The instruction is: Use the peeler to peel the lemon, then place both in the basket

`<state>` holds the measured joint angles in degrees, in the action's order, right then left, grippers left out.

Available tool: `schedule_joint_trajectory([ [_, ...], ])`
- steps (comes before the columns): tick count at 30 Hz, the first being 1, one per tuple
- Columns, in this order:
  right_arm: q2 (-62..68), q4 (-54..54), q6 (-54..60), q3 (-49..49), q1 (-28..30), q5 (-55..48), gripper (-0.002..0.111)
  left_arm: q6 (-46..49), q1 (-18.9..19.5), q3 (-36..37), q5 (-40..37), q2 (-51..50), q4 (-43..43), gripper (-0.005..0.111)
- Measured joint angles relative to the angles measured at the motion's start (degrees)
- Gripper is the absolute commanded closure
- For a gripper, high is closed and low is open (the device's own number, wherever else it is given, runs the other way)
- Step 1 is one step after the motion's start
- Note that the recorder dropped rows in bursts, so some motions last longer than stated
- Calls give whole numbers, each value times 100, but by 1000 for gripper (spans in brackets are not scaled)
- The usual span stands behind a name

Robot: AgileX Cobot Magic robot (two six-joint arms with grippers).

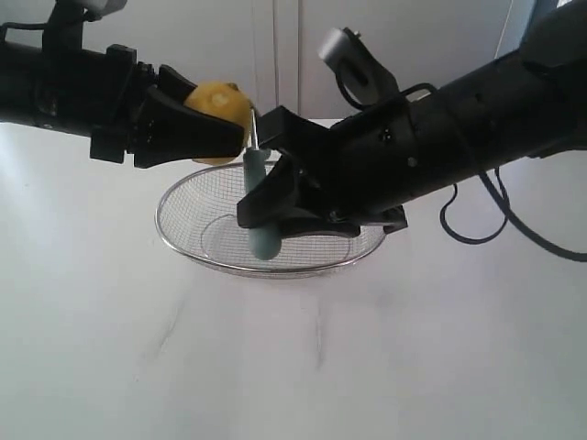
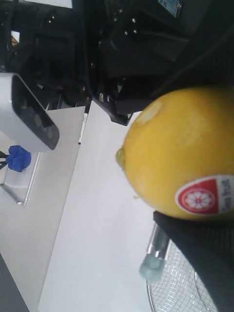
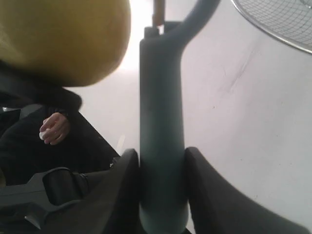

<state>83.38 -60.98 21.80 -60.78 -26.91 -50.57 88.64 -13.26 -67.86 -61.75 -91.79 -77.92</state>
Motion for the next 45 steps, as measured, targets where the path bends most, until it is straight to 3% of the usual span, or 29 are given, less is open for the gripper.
schedule_joint_trajectory([
  [14, -505, 32, 22, 0, 0, 488, 108, 0, 0, 0, 12, 0, 0, 107],
  [26, -505, 2335, -920, 0, 0, 934, 108, -119, 0, 0, 12, 0, 0, 107],
  [34, -268, 3100, -1178, -80, 0, 889, 108, -119, 0, 0, 60, 0, 11, 107],
  [45, 730, 3957, -1320, -1002, 0, 211, 108, -119, 0, 0, 261, 0, 11, 107],
])
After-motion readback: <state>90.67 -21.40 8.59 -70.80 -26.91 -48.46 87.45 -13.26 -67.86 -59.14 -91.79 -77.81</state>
